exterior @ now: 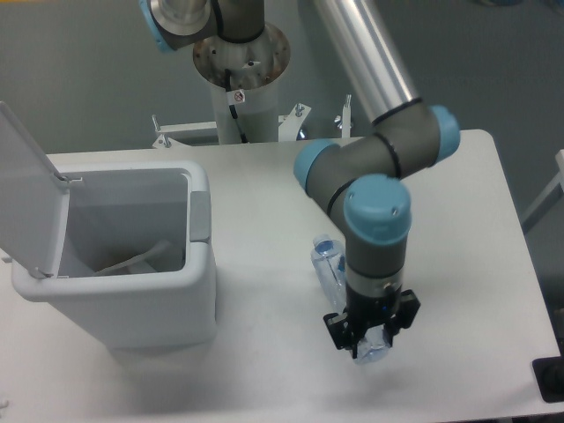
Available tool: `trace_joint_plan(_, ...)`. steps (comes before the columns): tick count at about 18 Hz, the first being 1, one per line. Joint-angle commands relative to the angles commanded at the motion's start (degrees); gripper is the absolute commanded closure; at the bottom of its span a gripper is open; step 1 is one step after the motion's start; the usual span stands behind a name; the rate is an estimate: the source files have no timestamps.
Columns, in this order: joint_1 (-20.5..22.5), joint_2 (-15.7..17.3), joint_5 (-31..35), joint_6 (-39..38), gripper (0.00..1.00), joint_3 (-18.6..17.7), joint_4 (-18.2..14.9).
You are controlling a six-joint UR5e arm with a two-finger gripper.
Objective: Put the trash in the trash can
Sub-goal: 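Close the gripper around the middle of the water bottle, then lift the bottle and carry it over the trash can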
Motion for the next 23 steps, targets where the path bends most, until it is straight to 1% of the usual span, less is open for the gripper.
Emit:
trace_joint_plan(4,0.1,0.7,-3.7,-2.2,0.43,6.4,0.1)
trace_joint_plan(6,0.6,2.3,-5.9,-4.0,0.43,7.6,0.7)
trace_joint_plan(8,0.7,4.6,-7.8,-4.1,0.43,7.6,1.7)
trace_joint_plan(12,0.5,9.7,-14.9,-4.1,0.43,7.4,1.8)
trace_joint_plan(17,-2.1,14.1,-15.5,-5.0,0.43,6.9,1.8)
trace_joint_plan(21,-5.8,15.6,-15.5,-5.3,0.43,6.3,1.8)
trace_joint_plan(23,-7.9,17.0,-15.4,-5.2,0.43,4.5,1.8)
